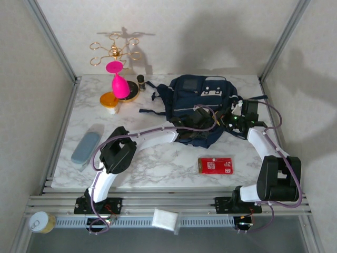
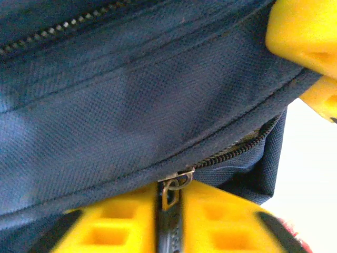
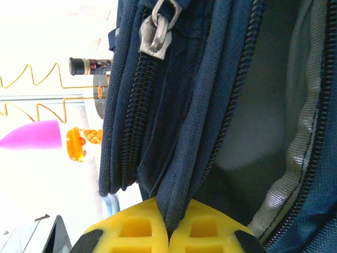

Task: Pack the student bag
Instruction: Unzip the student bag at the center of the table.

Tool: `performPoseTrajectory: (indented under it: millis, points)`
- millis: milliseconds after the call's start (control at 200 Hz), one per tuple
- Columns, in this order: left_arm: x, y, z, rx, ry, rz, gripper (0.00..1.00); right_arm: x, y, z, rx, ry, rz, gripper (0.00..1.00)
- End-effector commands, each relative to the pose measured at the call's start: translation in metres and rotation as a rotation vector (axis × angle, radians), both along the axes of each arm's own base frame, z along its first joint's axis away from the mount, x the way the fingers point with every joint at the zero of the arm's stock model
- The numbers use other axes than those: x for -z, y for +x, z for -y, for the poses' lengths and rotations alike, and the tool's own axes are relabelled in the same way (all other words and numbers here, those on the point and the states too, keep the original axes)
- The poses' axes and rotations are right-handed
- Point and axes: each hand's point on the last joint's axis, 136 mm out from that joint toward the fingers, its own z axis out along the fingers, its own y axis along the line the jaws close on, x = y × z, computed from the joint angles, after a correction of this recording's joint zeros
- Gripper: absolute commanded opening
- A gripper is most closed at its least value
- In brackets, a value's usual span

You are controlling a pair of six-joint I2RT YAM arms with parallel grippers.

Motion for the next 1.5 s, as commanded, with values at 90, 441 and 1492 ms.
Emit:
performPoseTrajectory:
  millis: [90,441,1492]
  points:
    - [-0.023,0.010,-0.020,-0.047,-0.017,0.046,0.00,-0.028,0.006,0.005,-0.024,0.019,0.091,0.00]
    - [-0.017,-0.016,-0.083,-0.014,0.008,0.002,0.00,-0.051,0.013,0.045,0.030,0.083,0.098,0.00]
    - [-0.049,-0.032,-0.065,0.005,-0.129,0.055,0.00,-0.008,0.019,-0.085,0.156,-0.074,0.070,0.05]
